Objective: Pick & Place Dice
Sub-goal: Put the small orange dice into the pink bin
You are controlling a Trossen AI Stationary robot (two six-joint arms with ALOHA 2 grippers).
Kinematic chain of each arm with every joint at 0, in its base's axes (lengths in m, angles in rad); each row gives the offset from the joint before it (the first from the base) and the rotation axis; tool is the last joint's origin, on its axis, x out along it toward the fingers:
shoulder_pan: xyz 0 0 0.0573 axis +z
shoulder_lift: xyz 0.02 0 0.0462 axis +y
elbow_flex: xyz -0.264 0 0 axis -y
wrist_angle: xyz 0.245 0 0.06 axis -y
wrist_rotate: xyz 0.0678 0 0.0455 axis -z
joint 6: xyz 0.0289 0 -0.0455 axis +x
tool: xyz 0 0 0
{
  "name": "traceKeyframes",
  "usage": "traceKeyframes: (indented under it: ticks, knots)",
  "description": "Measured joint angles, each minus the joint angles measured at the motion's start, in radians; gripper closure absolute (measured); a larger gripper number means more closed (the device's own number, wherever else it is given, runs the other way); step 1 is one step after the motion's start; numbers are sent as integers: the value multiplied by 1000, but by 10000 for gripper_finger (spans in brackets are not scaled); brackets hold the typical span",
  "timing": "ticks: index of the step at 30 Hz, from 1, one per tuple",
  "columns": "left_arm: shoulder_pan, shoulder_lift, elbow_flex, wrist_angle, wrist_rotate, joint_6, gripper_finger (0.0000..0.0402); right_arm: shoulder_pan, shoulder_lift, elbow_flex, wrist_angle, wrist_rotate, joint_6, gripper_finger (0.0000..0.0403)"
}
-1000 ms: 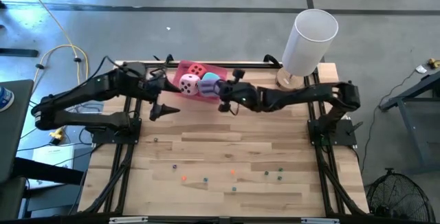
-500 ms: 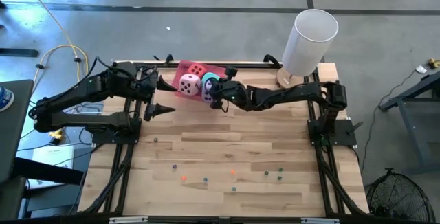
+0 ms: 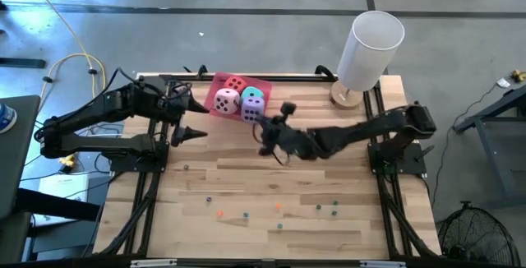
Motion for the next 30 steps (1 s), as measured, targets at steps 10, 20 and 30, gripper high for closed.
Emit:
traceKeyframes:
  ticks: [10, 20, 30]
  knots:
    - [-43, 1, -33, -16, 1, -32, 5, 289, -58, 0, -430, -464, 572, 260]
    - [-110, 10, -105, 102, 0, -87, 5, 423, 1, -100, -411, -542, 759, 243]
    - [-151, 33, -153, 137, 0, -130, 5, 402, 182, -137, -231, -484, 700, 243]
